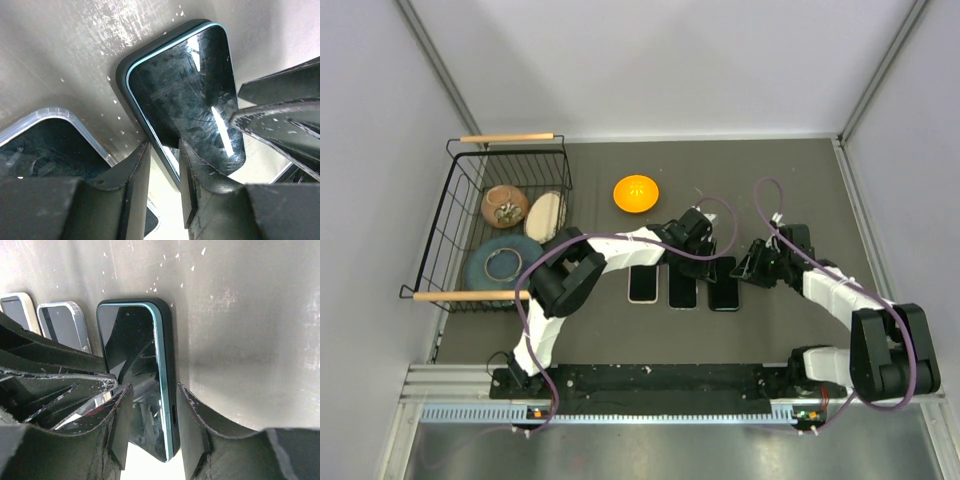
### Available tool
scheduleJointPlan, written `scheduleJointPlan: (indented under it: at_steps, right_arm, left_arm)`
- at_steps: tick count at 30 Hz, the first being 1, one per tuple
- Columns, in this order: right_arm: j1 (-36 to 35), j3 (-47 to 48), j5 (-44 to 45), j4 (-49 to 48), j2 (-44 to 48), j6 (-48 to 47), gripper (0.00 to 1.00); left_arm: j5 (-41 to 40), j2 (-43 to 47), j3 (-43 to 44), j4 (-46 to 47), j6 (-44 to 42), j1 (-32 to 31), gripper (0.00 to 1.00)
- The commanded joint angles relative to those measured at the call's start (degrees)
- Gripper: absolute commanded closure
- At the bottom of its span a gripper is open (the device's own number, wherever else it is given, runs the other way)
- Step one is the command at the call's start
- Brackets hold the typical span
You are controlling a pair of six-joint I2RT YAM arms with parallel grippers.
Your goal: Put the phone into the phone case
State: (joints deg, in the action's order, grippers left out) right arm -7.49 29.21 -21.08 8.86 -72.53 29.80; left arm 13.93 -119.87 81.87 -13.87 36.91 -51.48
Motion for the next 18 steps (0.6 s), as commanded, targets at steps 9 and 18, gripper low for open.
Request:
scheduleJointPlan:
  at_steps: [9,18]
  right_arm:
    - [0.5,-1.1,-0.7,-1.2,2.1,0.3,0.47]
    - [1.8,-3.9,-7.7,-8.4,-3.1,3.3,0.43]
  left_arm:
    - [0.0,-2.6,1.3,-1.8,-1.3,0.0,0.80]
    - [3.7,-2.3,-0.3,-0.2,0.5,0.9,0.83]
